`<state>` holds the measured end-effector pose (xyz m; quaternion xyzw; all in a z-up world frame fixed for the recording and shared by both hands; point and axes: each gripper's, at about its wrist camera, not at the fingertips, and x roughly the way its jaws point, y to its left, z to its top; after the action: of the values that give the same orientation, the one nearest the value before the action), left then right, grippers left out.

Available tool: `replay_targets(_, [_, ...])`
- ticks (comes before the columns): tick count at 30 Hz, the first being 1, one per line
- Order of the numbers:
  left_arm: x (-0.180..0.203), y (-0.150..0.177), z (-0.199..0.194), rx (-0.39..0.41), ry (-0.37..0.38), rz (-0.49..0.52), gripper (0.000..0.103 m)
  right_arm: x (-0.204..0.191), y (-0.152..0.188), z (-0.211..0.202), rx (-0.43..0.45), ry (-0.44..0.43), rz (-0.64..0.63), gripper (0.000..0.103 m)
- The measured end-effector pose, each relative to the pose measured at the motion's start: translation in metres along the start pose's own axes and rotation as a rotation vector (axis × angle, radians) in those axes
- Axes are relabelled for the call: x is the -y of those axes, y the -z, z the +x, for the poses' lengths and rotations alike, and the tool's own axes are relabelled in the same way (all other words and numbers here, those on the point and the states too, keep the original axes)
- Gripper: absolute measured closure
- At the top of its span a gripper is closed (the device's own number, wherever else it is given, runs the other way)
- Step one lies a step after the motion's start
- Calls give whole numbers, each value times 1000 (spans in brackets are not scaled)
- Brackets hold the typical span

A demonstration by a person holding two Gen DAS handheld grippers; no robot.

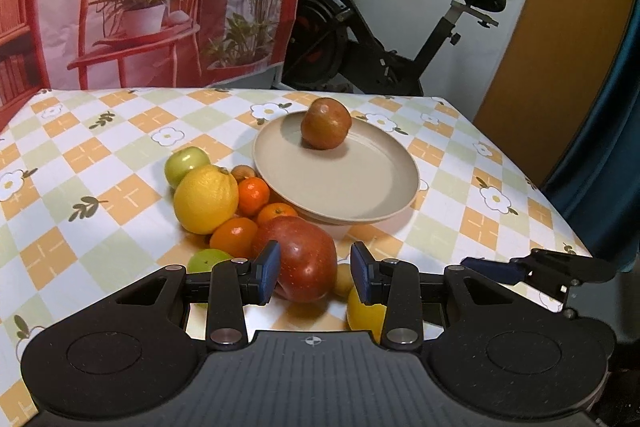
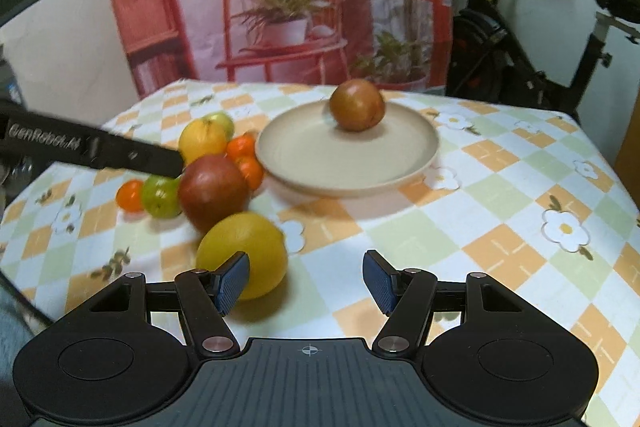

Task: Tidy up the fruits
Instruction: 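Move the left tool to the yellow lemon beside the pile, then close the left tool fingers around the yellow lemon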

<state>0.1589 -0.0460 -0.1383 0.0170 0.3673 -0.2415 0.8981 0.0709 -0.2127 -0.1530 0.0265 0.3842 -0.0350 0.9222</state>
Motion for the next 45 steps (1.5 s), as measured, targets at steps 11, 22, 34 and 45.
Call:
replay_targets(11, [2,4,7,-38,43,-10,68,-7,4,7,-39,-96,-19,41])
replay_targets(22, [13,5,28,-98,94,14,76,-14,7,14,-49,-174,-20,42])
replay_targets(34, [36,-6,49,-140,207,103,82,-6,7,17,-44,-143,-33,44])
replay_targets(45, [30,-9,53,-154,232,29,81,10,9,23,-25,-154,27,48])
